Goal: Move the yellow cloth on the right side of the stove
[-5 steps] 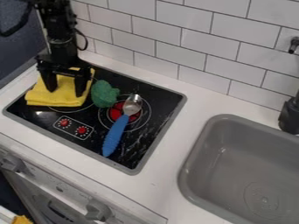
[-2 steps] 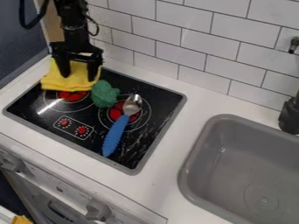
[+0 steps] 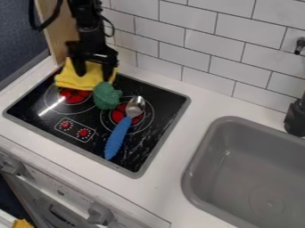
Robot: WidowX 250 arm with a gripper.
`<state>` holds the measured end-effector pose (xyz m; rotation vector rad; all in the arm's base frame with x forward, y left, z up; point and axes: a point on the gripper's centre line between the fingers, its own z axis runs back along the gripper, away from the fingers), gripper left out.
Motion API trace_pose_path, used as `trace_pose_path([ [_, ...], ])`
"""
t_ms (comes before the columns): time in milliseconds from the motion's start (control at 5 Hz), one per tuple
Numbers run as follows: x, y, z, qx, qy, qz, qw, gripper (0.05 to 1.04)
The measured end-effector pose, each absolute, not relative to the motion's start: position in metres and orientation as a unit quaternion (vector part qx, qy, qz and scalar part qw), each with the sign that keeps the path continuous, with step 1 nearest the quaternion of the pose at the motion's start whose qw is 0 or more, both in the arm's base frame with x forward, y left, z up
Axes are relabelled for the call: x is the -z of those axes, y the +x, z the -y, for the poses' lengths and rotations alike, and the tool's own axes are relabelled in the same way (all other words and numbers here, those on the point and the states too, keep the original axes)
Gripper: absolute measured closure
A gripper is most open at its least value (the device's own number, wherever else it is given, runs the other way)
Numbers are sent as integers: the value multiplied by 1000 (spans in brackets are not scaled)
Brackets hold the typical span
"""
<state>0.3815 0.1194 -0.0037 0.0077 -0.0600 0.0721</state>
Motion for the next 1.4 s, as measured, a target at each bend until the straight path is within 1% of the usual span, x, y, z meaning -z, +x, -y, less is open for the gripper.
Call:
trace_pose_path([
  [600, 5, 382, -59, 48, -16, 32, 998, 85],
  [1000, 3, 372, -13, 109, -31, 31, 993, 85],
  [1400, 5, 364, 11, 141, -37, 24, 989, 84],
])
